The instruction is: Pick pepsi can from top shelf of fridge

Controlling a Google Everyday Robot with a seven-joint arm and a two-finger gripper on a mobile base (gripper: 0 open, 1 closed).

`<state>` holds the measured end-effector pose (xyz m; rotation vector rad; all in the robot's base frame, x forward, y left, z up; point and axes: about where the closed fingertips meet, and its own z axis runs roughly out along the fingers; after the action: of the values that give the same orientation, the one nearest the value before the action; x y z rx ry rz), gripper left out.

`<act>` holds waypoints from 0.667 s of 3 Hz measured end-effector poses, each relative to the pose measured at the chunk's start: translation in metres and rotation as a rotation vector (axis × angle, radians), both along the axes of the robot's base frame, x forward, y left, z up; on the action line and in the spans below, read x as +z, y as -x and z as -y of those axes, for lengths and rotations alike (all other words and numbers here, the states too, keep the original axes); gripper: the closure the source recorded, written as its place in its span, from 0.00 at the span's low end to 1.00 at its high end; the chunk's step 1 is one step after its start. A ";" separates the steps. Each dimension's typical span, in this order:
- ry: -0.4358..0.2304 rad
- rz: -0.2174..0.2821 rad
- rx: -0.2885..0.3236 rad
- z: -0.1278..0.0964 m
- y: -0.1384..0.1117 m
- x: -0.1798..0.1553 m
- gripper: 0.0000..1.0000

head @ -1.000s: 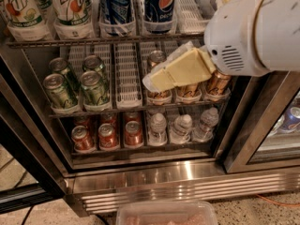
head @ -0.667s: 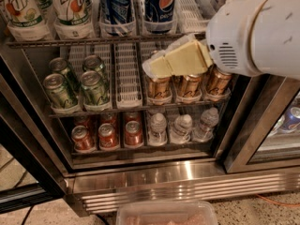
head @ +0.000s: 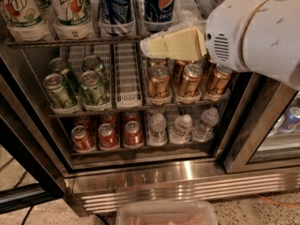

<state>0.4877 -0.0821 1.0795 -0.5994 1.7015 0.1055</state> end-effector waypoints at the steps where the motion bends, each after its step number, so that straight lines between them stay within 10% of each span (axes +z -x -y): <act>1: 0.000 0.000 0.000 0.000 0.000 0.000 0.00; 2: -0.009 0.007 0.006 -0.005 -0.001 0.005 0.00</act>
Offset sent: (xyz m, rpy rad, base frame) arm 0.0096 0.0033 -0.0048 0.0375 0.0126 0.0096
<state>0.4883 -0.0776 1.0843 -0.5976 1.6919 0.1153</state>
